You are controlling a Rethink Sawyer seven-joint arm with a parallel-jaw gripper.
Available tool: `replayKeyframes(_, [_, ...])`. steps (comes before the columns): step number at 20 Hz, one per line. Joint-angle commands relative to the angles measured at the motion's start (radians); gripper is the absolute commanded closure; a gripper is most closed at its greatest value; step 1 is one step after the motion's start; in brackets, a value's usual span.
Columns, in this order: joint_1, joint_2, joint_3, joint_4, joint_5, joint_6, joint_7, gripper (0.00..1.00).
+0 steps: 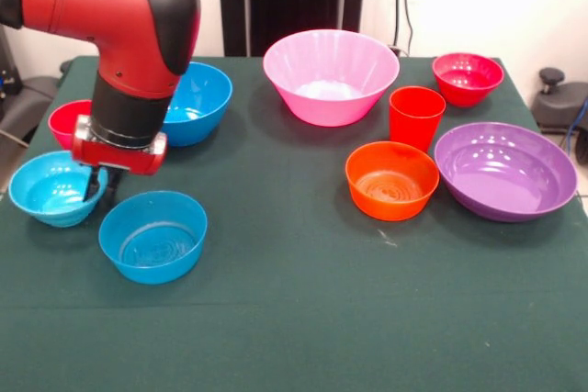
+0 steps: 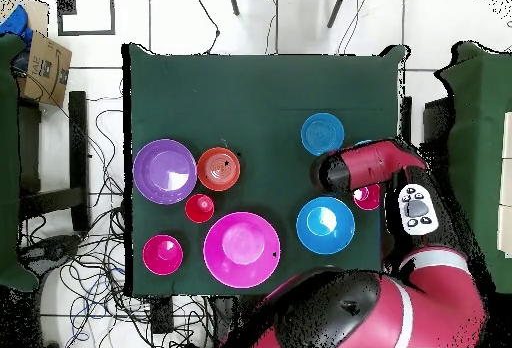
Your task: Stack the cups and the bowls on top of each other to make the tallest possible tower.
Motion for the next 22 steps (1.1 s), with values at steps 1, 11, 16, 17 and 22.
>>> replayKeyframes(1, [0.005, 0.094, 0.047, -0.04, -0.018, -0.044, -0.058, 1.0])
replayKeyframes(11, [-0.004, 0.078, 0.058, -0.015, 0.02, 0.006, -0.089, 1.0])
replayKeyframes(16, [0.002, 0.039, 0.059, 0.021, 0.058, 0.061, -0.107, 1.0])
replayKeyframes(17, [0.005, 0.027, 0.059, 0.029, 0.067, 0.076, -0.112, 1.0])
replayKeyframes(22, [0.022, -0.022, 0.053, 0.047, 0.104, 0.144, -0.14, 1.0])
